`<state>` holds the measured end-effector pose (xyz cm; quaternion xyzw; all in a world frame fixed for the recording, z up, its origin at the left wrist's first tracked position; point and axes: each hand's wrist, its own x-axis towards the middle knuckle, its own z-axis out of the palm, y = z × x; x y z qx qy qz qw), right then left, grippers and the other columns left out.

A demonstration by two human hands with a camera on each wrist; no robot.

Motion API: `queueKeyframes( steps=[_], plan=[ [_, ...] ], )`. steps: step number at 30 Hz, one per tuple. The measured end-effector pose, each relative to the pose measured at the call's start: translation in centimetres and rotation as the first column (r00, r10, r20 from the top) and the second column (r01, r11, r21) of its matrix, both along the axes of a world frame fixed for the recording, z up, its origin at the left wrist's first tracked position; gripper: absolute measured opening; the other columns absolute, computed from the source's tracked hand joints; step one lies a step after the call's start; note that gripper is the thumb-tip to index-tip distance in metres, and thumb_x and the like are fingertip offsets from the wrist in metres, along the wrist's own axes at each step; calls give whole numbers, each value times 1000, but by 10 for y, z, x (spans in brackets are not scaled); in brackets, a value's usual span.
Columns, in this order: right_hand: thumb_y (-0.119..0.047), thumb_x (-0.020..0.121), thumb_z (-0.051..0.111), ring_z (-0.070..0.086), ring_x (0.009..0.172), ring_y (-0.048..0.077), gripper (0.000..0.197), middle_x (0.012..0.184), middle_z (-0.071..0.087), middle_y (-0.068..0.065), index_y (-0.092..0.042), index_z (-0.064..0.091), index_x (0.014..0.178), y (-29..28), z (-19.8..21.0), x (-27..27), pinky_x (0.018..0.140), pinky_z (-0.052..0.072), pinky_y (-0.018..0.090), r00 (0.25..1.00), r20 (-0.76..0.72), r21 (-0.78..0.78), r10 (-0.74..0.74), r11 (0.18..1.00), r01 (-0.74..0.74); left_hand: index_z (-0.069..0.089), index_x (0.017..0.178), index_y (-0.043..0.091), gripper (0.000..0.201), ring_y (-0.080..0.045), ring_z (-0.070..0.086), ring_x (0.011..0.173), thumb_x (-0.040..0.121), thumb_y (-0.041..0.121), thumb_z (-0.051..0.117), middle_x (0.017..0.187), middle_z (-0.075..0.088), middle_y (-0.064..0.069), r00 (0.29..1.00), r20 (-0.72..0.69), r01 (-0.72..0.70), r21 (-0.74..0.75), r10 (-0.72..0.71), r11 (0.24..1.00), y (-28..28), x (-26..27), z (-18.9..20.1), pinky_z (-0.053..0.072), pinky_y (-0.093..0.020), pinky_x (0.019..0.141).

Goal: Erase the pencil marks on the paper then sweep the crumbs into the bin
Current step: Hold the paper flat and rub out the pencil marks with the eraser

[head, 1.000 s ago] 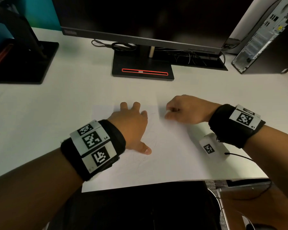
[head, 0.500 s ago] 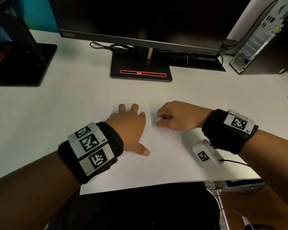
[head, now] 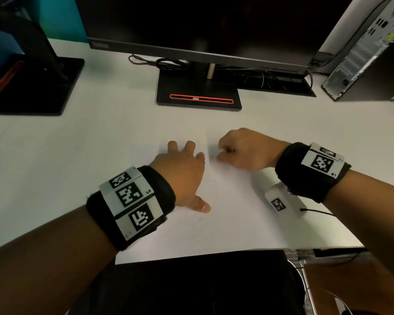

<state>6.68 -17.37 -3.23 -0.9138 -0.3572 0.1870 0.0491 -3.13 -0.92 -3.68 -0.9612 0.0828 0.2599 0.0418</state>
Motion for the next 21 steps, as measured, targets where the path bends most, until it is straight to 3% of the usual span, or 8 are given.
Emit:
queueKeyframes(
  steps=[2, 6, 11, 14, 16, 19, 21],
  plan=[
    [-34, 97, 52, 50, 68, 20, 37, 76, 56, 6, -7, 53, 72, 4, -1, -6, 65, 44, 36, 997, -55, -10, 50, 999, -50, 23, 154, 16, 111, -36, 28, 134, 73, 78, 67, 149, 24, -8, 1000, -2, -4, -7, 4, 1000, 0, 0, 0, 43, -38, 75],
    [-31, 98, 51, 47, 67, 23, 40, 69, 50, 6, -9, 46, 65, 2, 5, 5, 58, 38, 32, 999, 20, 4, -50, 999, 50, 22, 155, 16, 112, -36, 28, 134, 73, 78, 67, 150, 24, -8, 1000, 6, 0, 4, 0, 1000, 0, -1, 0, 43, -39, 75],
    [-33, 98, 52, 48, 63, 17, 38, 69, 52, 3, -8, 53, 71, 10, -1, -10, 59, 40, 30, 996, -66, 12, 59, 998, -58, 22, 154, 19, 110, -35, 28, 134, 73, 78, 67, 148, 25, -7, 1000, 3, -5, -7, 5, 1000, 1, -1, 0, 43, -38, 72],
    [-34, 99, 51, 48, 66, 21, 39, 71, 52, 7, -7, 51, 70, 7, 4, 3, 61, 40, 33, 999, -23, 13, -44, 999, 44, 21, 155, 17, 112, -36, 28, 135, 73, 79, 66, 150, 24, -8, 1000, 14, 6, 8, -6, 1000, 0, -1, 0, 43, -39, 74],
    [-32, 99, 51, 47, 66, 21, 39, 69, 49, 5, -9, 47, 67, 8, 5, 3, 60, 39, 33, 999, -6, 5, -34, 999, 34, 21, 155, 17, 112, -36, 28, 135, 73, 80, 65, 151, 24, -8, 1000, 13, 2, 11, -2, 1000, 1, -2, 0, 42, -39, 74],
    [-34, 98, 53, 45, 62, 16, 39, 67, 49, 1, -12, 49, 67, 11, 2, -8, 60, 39, 29, 996, -85, 5, 38, 999, -38, 21, 155, 19, 111, -35, 28, 135, 73, 79, 65, 150, 24, -7, 1000, 15, 1, 2, -1, 1000, 1, -2, -1, 42, -39, 74],
    [-34, 98, 53, 44, 61, 16, 39, 67, 49, 2, -10, 50, 68, 9, 3, -4, 59, 38, 29, 996, -93, 15, 13, 1000, -12, 20, 155, 18, 112, -36, 28, 136, 73, 80, 65, 151, 24, -7, 1000, 19, 6, 7, -6, 1000, 1, -2, -1, 43, -39, 75]
  ],
)
